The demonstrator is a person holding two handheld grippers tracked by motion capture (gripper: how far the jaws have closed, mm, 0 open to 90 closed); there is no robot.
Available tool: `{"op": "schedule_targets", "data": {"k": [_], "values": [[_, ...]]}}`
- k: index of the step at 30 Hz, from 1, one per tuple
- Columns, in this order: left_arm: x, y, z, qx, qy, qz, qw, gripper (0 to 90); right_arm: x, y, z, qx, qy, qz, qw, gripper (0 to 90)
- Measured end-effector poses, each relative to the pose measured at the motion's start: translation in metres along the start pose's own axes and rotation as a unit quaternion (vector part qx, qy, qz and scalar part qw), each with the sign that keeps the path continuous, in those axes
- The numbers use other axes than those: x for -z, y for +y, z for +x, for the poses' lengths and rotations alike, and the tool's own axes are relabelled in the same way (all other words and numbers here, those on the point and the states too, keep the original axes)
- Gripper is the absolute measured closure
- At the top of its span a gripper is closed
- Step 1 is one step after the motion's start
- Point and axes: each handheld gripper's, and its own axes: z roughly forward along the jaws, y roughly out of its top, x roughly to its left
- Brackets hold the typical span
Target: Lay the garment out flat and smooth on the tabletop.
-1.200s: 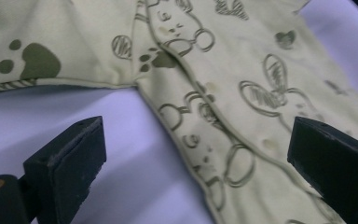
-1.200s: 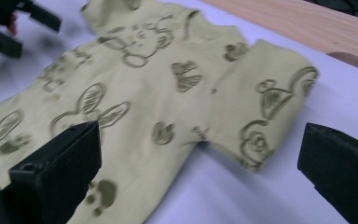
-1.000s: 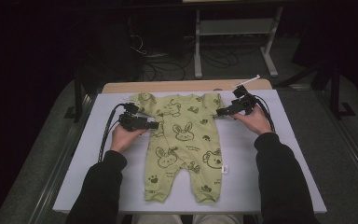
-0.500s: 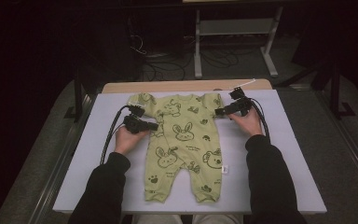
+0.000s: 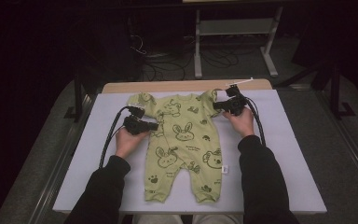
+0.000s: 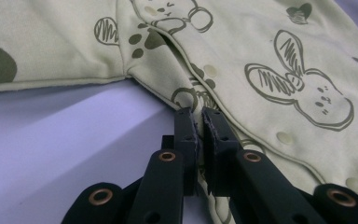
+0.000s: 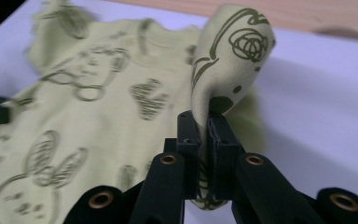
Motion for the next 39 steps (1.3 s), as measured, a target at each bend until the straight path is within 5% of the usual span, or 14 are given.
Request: {"op": "schedule_targets", "data": {"k": [8, 13, 17, 21, 26, 30, 39], "values": [[-0.003, -0.007, 0.001, 0.01, -0.004, -0.009, 0.9999, 84.0, -0.03, -0.001, 0.058, 0.074, 0.05, 0.018, 0.9959, 85.2], [-0.002, -0.006, 0.001, 0.005, -0.006, -0.009, 0.9999, 84.1, -0.056, -0.012, 0.072, 0.068, 0.076, 0.04, 0.994, 74.1], [-0.001, -0.007, 0.005, 0.01, -0.011, -0.012, 0.9998, 84.2, -0.056, -0.011, 0.077, 0.087, 0.068, 0.028, 0.9935, 63.7], [-0.001, -0.006, 0.004, 0.01, -0.01, -0.013, 0.9998, 84.5, -0.038, -0.003, 0.068, 0.065, 0.066, -0.013, 0.9956, 58.7], [0.001, -0.006, 0.005, 0.009, -0.011, -0.014, 0.9998, 85.0, -0.026, 0.002, 0.05, 0.031, 0.009, -0.049, 0.9983, 52.0], [0.002, -0.006, 0.006, 0.011, -0.014, -0.016, 0.9997, 85.2, -0.023, 0.003, 0.036, -0.004, 0.005, -0.072, 0.9974, 49.1], [0.003, -0.007, 0.007, 0.011, -0.016, -0.017, 0.9997, 85.2, -0.013, 0.004, 0.022, -0.029, 0.011, -0.088, 0.9956, 46.9]]}}
